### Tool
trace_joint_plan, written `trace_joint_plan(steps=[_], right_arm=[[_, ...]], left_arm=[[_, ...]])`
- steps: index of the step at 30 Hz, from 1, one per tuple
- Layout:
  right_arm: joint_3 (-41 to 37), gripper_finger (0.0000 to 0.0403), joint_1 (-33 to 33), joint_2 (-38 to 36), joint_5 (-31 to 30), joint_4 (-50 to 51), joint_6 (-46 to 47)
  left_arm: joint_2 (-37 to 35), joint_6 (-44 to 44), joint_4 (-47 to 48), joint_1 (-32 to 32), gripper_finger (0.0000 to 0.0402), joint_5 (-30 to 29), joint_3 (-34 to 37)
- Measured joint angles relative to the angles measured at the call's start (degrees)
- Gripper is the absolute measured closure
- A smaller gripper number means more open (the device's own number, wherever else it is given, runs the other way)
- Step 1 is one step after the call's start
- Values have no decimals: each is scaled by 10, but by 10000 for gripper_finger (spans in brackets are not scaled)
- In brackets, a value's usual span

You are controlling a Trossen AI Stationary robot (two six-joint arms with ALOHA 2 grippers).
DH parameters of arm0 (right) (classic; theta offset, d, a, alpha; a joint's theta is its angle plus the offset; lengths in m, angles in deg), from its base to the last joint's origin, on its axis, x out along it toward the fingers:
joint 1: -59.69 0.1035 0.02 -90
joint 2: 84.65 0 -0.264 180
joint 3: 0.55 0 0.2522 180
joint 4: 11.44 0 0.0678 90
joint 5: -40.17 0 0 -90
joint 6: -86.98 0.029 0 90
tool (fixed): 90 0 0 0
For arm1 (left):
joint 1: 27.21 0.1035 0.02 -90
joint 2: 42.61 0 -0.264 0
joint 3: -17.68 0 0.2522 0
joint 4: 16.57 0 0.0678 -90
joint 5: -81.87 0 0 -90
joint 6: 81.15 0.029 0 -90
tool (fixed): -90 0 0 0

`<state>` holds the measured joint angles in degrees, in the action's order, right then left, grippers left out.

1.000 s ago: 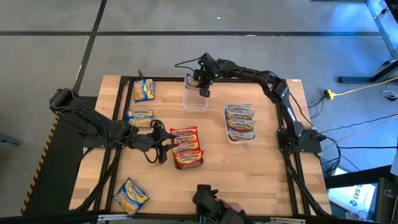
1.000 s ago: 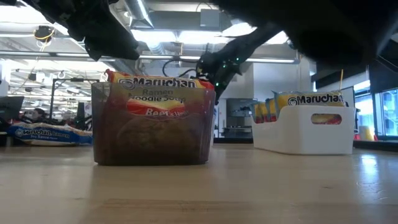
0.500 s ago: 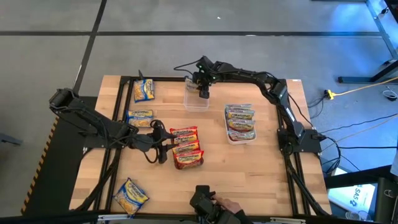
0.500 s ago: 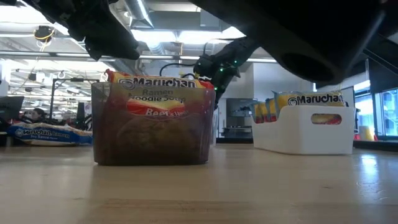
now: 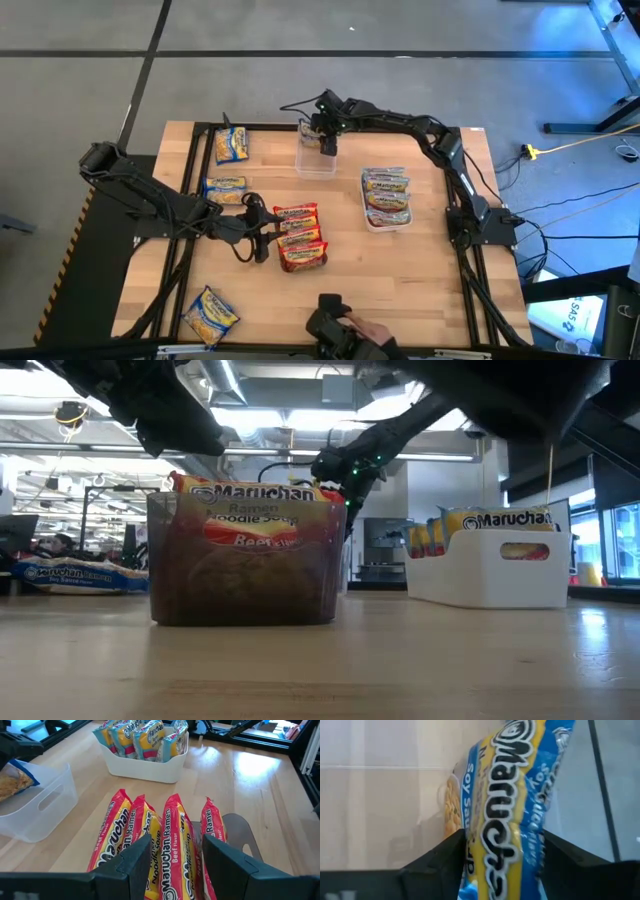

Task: Sort Maruchan noodles
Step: Put the blue noodle pack into the transparent bin

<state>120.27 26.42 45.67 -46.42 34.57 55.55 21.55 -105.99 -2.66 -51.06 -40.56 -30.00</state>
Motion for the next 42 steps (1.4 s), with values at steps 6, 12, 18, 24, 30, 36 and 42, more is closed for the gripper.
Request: trace_joint_plan(steps=[6, 12, 18, 24, 30, 36, 42], right_arm=[[1, 216, 3, -23, -25, -2, -6], [1, 217, 7, -30, -54, 15, -10], [1, 217, 30, -85, -62, 32, -17], [1, 217, 83, -170, -33, 135, 18], [1, 217, 174, -229, 138, 272, 88], [-1, 217, 312, -236, 212, 338, 112], [-68, 217, 448, -242, 133, 304, 197]], left_arm=[[0, 0, 0, 0, 231, -1, 0], [0, 0, -2, 0, 231, -5, 0], [0, 0, -2, 0, 231, -5, 0], [0, -25, -8, 5, 231, -32, 0], [0, -40, -13, 17, 231, -4, 0], [22, -51, 1, -16, 232, 21, -35], [103, -141, 173, -73, 232, 32, -167]])
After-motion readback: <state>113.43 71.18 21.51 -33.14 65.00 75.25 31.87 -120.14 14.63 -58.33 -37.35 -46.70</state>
